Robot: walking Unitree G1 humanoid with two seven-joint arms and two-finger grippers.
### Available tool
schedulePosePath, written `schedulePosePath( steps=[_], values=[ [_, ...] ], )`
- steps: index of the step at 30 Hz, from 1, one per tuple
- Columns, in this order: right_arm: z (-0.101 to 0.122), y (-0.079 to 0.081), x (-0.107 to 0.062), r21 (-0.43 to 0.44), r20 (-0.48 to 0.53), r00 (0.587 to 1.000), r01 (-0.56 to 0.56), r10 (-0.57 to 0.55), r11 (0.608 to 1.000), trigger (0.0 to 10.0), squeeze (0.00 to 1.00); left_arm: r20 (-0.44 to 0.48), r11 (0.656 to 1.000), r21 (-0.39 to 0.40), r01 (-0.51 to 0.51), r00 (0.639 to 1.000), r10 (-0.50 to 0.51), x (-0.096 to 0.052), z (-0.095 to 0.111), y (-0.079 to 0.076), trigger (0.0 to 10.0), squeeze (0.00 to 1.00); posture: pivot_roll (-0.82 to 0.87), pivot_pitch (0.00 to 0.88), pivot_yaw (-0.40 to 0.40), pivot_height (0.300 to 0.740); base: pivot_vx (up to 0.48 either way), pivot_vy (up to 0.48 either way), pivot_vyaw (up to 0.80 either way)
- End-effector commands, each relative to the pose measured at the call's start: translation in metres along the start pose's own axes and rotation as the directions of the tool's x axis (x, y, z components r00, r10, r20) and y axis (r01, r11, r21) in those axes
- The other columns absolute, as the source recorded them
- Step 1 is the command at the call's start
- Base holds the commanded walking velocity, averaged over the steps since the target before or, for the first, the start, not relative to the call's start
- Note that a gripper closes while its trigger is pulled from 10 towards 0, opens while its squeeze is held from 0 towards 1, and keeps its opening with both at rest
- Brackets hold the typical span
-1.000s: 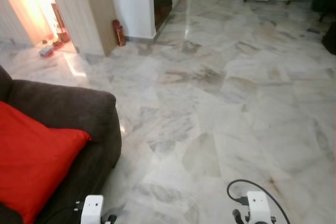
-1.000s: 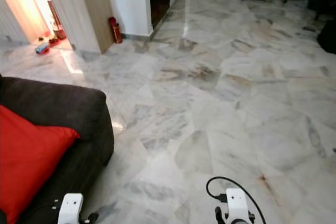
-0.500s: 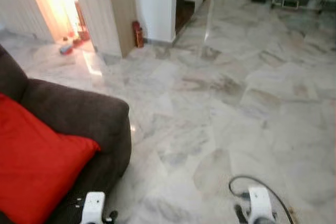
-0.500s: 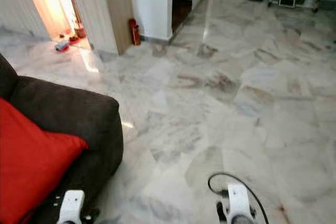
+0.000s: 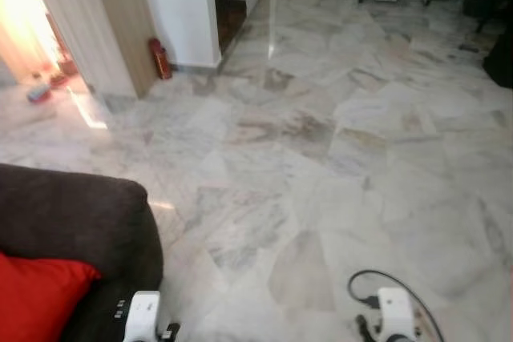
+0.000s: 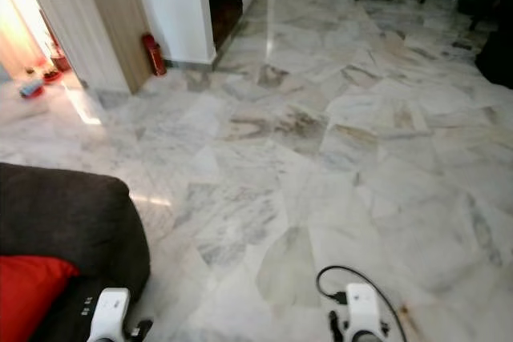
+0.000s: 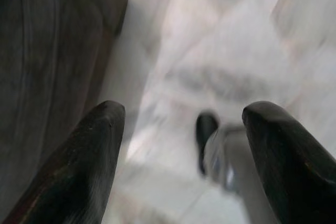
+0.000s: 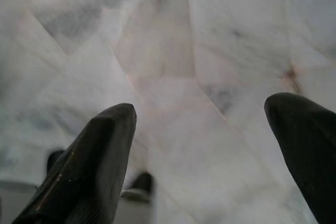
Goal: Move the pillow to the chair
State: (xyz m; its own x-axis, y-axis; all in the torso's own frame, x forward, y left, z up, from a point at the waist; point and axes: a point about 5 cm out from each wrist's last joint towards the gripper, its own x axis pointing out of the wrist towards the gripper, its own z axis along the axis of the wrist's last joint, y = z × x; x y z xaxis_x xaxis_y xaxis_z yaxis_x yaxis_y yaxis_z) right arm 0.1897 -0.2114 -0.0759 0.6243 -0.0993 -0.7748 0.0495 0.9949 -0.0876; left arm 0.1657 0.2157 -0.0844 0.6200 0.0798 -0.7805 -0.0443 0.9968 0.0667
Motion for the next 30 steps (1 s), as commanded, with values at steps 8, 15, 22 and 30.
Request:
schedulePosePath(
  steps=[8,15,22,30],
  values=[
    [-0.0058,-0.0091,-0.0020,-0.002,-0.016,1.000,0.024,-0.024,1.000,10.0,0.00,0.018,1.000,0.000,0.003,1.000,-0.003,0.0024,0.0076,-0.0041,10.0,0.00,0.05,0.000,0.026,0.740,0.261,0.000,0.00],
    [-0.0052,-0.0079,-0.0017,-0.003,-0.015,1.000,0.020,-0.020,1.000,10.0,0.00,0.007,1.000,0.000,-0.002,1.000,0.002,0.0008,0.0034,0.0008,10.0,0.00,0.05,0.000,0.025,0.740,0.260,0.000,0.00],
    [-0.0039,-0.0063,-0.0013,-0.003,-0.011,1.000,0.016,-0.016,1.000,10.0,0.00,0.005,1.000,0.001,-0.002,1.000,0.002,0.0013,0.0042,0.0001,10.0,0.00,0.05,0.000,0.027,0.740,0.260,0.000,0.00],
    [-0.0025,-0.0051,-0.0008,0.002,-0.011,1.000,0.015,-0.015,1.000,10.0,0.00,-0.001,1.000,-0.002,-0.004,1.000,0.004,0.0008,0.0030,0.0021,10.0,0.00,0.05,0.000,0.026,0.740,0.260,0.000,0.00]
  ],
)
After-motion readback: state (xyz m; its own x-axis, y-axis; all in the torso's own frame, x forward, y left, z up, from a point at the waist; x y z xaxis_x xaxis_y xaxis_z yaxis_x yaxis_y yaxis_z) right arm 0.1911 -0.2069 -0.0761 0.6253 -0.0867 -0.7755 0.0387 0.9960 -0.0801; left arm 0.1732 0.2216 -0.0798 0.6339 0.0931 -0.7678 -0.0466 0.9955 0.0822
